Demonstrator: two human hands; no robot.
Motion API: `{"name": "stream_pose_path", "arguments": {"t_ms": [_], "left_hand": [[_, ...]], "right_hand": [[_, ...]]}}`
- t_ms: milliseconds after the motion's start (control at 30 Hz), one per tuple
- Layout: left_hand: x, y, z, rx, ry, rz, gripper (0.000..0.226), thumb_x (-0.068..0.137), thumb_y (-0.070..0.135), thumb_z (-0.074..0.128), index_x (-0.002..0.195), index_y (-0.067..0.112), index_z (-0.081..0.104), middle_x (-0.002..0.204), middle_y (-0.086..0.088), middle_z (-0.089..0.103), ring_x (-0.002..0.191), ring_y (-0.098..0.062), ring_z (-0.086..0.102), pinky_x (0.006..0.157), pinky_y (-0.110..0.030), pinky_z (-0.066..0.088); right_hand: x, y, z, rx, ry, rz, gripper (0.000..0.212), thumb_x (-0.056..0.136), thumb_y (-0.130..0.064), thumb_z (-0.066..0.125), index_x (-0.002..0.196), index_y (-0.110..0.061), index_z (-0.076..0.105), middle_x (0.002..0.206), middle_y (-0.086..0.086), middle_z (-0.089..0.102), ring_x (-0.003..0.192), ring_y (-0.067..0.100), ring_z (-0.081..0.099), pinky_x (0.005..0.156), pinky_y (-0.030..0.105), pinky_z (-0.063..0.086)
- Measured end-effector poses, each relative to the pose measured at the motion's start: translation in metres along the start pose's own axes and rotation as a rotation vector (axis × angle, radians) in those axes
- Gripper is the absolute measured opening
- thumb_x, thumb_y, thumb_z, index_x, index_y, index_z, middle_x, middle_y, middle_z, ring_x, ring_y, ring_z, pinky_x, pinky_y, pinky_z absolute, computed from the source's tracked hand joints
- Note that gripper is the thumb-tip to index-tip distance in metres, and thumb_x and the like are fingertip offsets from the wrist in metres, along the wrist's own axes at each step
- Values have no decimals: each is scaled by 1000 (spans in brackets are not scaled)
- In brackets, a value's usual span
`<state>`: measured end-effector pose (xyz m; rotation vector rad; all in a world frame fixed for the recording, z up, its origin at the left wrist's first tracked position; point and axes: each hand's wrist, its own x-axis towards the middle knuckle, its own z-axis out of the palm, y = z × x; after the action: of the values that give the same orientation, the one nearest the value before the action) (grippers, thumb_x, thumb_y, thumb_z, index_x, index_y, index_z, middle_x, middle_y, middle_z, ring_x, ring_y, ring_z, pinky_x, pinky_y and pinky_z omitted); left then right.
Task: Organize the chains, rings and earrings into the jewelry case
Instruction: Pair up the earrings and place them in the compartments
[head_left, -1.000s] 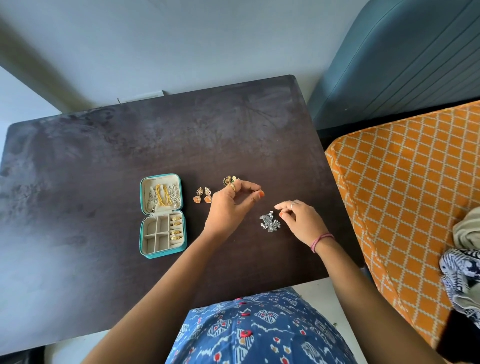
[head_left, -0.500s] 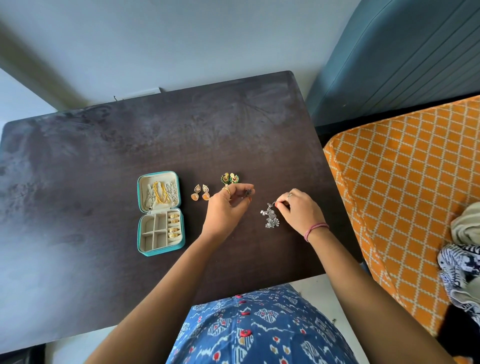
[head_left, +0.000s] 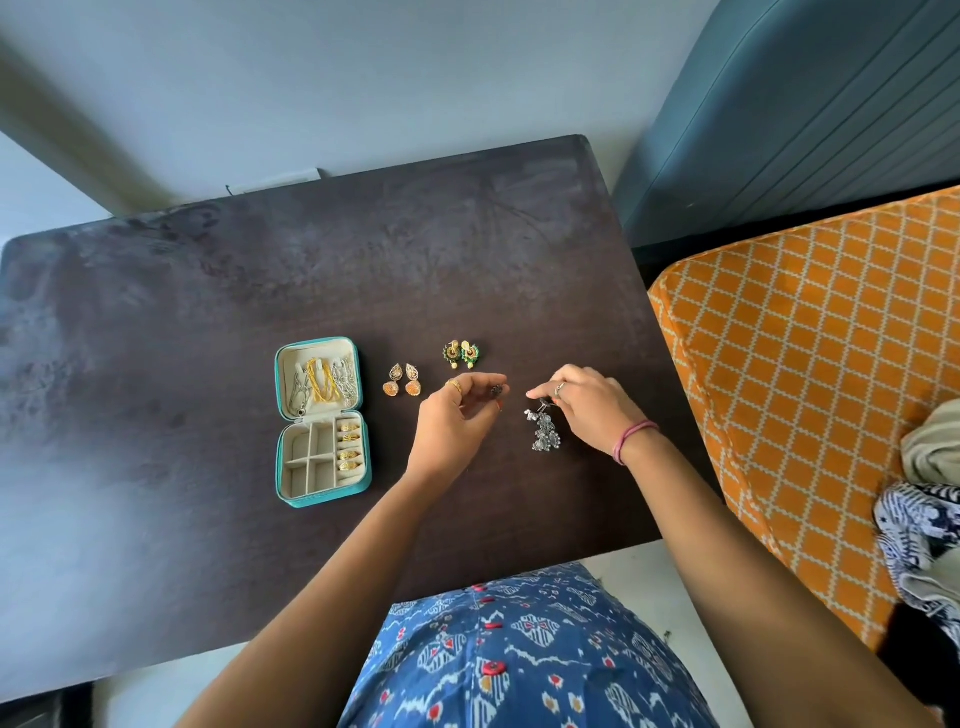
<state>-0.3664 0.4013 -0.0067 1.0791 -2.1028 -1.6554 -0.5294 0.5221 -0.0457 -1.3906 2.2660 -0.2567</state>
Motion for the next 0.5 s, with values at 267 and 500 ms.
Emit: {"name": "stream_pose_path", "arguments": {"t_ms": [267, 500], "left_hand": [[-1, -1, -4, 32, -23, -12, 30, 88, -2, 58, 106, 19, 68, 94, 15, 70, 90, 11, 64, 88, -10, 48], [-1, -3, -8, 63, -38, -6, 50, 82, -15, 47, 102, 28, 64, 93, 18, 69, 92, 11, 64, 90, -12, 48]], "right_hand": [[21, 2, -20, -52, -202, -67, 24, 97, -25, 51, 113, -36, 64, 117, -12, 53, 112, 13, 47, 94, 34, 38], [17, 5, -19, 68, -162, -36, 11, 92, -26, 58, 99, -28, 67, 103, -13, 57, 105, 11, 50, 92, 36, 44]]}}
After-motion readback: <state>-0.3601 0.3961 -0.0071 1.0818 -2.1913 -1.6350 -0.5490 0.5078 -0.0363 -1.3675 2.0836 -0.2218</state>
